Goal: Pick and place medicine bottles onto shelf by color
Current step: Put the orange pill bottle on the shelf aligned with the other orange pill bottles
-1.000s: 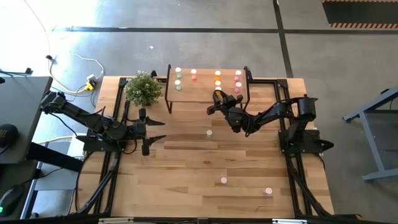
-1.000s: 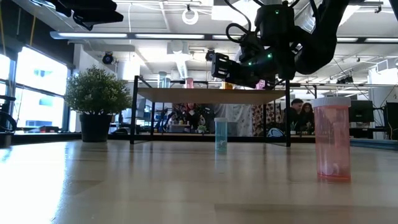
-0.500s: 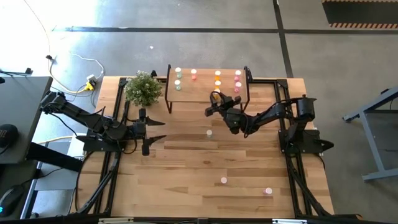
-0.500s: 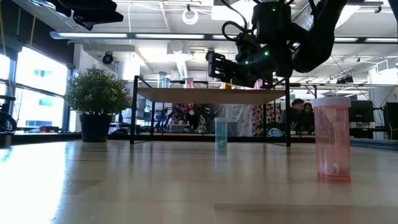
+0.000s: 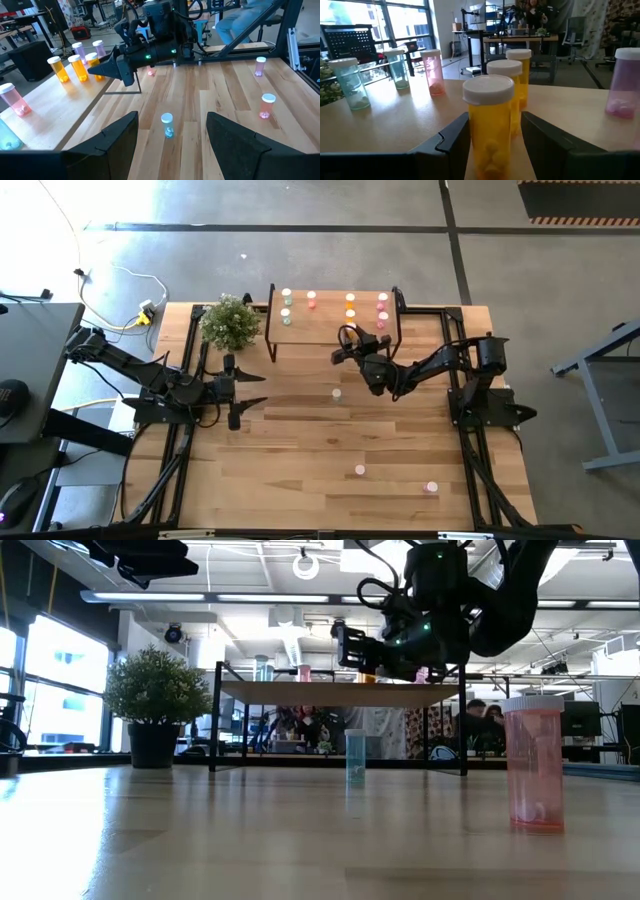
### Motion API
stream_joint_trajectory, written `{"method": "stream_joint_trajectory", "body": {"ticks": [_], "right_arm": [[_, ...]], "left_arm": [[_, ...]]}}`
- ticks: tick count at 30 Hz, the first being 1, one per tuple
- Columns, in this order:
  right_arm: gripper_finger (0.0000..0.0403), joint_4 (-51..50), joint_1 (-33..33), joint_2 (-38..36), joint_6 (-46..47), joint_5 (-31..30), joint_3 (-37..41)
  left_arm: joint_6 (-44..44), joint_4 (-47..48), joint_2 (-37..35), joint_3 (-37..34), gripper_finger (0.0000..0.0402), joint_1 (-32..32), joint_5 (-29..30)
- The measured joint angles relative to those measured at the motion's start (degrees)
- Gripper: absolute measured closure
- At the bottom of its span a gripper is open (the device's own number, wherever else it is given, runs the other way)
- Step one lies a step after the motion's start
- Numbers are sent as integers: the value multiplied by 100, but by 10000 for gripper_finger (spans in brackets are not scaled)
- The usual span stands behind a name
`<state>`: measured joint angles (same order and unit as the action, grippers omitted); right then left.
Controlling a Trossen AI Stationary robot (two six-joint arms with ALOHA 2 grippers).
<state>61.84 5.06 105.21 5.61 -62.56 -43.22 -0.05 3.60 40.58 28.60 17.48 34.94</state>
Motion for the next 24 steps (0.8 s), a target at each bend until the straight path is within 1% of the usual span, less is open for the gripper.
{"method": "stream_joint_trajectory", "body": {"ticks": [5, 24], "right_arm": [[237, 2, -26, -9, -1, 111, -9], [237, 12, -61, -163, -200, 24, -11]], "left_arm": [[2, 0, 1, 0, 176, 2, -17], [90, 0, 0, -2, 176, 2, -22]]}}
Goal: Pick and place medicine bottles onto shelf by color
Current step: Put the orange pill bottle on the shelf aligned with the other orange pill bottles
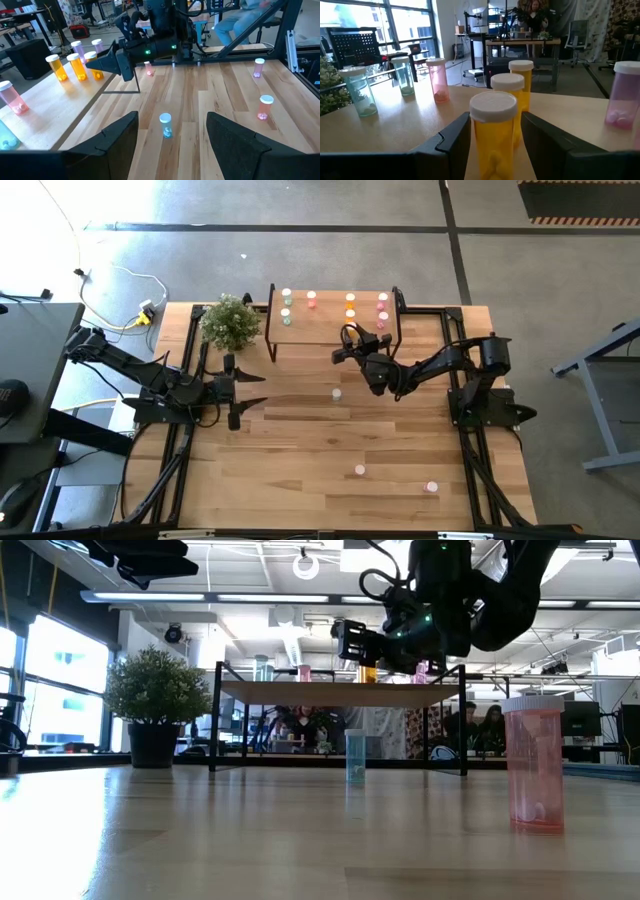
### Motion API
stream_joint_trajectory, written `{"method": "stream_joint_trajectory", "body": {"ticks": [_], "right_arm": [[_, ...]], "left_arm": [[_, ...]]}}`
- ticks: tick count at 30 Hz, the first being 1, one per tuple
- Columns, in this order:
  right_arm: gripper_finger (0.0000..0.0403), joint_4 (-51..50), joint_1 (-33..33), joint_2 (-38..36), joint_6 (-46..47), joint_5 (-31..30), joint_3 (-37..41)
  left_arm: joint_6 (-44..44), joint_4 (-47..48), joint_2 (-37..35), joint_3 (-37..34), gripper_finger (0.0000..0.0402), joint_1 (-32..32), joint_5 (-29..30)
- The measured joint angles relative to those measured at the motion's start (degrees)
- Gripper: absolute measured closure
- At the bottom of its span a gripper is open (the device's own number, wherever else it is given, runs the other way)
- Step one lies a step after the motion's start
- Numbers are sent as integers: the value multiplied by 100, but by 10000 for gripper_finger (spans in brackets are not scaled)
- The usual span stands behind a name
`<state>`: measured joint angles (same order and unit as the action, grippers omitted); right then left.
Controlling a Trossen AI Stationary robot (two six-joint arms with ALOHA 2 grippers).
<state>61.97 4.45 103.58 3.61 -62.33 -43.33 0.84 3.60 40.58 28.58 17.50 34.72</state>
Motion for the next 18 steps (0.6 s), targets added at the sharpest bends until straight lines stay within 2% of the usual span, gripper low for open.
{"method": "stream_joint_trajectory", "body": {"ticks": [4, 11, 18], "right_arm": [[237, 27, 0, -12, -1, 7, 0], [237, 21, 89, -18, 67, 403, 0], [237, 30, 118, -18, 52, 323, -11]], "left_arm": [[0, 0, 0, 0, 176, 0, 0], [0, 0, 0, 0, 176, -2, 0], [0, 0, 0, 0, 176, -1, 0]]}}
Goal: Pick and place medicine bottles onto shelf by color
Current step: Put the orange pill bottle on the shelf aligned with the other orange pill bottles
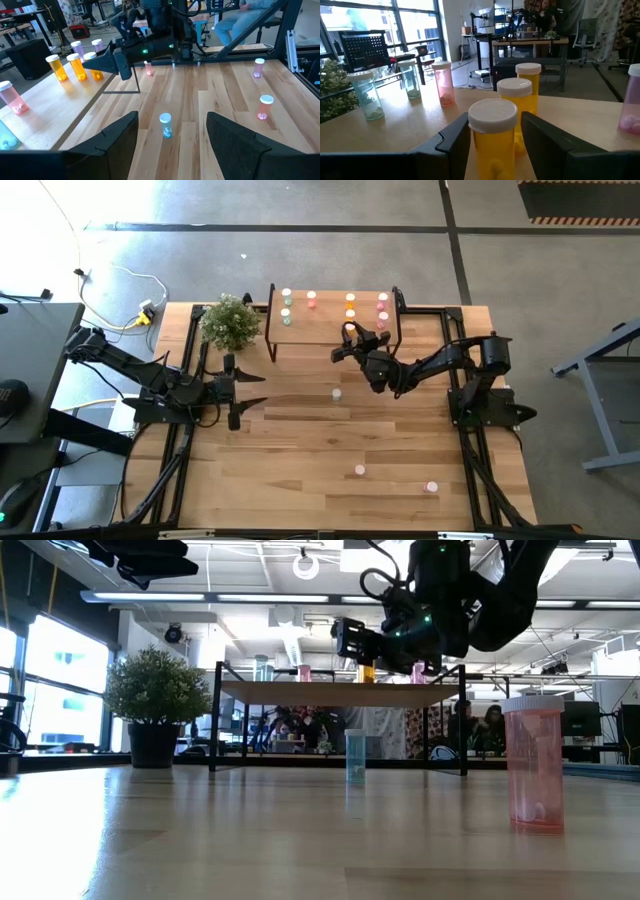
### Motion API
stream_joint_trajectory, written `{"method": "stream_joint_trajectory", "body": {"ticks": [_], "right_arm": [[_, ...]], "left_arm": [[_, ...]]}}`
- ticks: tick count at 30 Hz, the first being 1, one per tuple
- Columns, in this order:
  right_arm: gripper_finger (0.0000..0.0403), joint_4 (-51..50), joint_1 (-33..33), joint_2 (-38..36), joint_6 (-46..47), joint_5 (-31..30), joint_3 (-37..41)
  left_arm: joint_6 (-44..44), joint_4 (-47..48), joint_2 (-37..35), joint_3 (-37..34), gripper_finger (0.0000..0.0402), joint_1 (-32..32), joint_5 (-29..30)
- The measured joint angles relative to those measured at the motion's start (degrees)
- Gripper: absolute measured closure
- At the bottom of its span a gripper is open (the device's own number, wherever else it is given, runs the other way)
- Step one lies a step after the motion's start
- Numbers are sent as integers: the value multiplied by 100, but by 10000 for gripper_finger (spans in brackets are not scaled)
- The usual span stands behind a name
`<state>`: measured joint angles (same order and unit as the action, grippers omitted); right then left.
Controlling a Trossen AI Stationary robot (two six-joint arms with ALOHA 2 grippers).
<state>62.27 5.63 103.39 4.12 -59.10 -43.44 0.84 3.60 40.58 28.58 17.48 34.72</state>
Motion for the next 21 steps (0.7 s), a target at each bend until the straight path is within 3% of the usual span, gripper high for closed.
{"method": "stream_joint_trajectory", "body": {"ticks": [21], "right_arm": [[237, 582, -4, 0, -416, -60, 0]], "left_arm": [[0, 0, 0, 0, 176, 1, 0]]}}
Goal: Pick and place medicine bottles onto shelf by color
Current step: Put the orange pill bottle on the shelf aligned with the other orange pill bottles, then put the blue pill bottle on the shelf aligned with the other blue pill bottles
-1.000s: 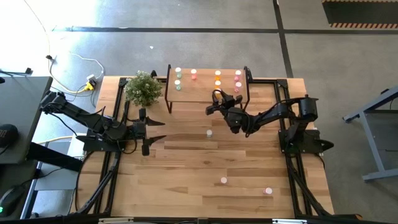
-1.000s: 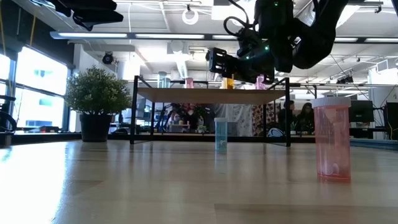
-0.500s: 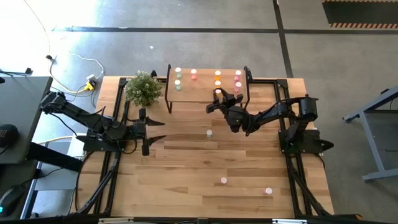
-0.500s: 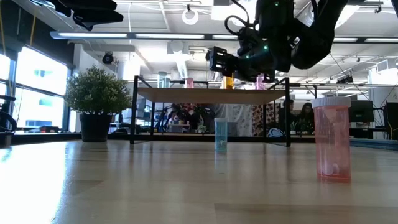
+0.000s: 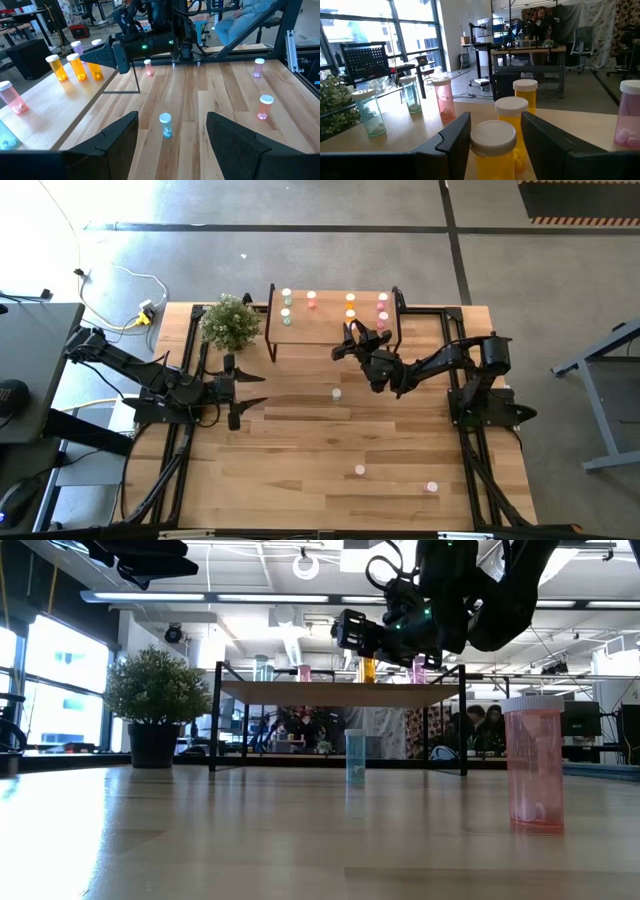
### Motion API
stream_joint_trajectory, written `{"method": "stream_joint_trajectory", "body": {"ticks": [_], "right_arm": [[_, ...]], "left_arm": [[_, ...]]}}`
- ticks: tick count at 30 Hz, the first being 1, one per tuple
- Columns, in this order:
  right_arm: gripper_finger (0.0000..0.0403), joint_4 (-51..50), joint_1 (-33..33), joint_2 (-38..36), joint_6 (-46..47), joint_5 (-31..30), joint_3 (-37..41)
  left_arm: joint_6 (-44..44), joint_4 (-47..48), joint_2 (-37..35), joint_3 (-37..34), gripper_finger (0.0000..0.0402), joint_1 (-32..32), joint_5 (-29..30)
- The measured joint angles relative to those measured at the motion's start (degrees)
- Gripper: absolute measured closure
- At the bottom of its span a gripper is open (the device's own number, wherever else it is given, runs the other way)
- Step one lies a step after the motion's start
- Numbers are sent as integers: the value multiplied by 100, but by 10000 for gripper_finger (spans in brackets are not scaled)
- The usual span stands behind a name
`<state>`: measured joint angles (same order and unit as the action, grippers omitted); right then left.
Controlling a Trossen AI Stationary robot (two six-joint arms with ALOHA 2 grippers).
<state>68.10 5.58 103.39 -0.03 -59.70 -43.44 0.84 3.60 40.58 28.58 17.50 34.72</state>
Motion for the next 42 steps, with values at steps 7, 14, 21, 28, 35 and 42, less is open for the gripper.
{"method": "stream_joint_trajectory", "body": {"ticks": [7, 14, 21, 28, 35, 42], "right_arm": [[237, 123, 0, 0, -2, 39, 0], [237, 416, -37, 0, -272, 39, 0], [237, 950, -171, 0, -830, -28, 0], [237, 1735, -404, 0, -1772, -334, 0], [237, 1955, -963, -230, -2443, -681, -2], [237, 1688, -1814, -665, -2900, -1296, -2]], "left_arm": [[0, 0, 0, 0, 176, -2, 0], [0, 0, 0, 0, 176, -1, 0], [0, 0, 0, 0, 176, -2, 0], [0, 0, 0, 0, 176, 0, 0], [41, 0, 0, 0, 176, -2, 0], [352, 2, 0, 0, 176, 2, -76]]}}
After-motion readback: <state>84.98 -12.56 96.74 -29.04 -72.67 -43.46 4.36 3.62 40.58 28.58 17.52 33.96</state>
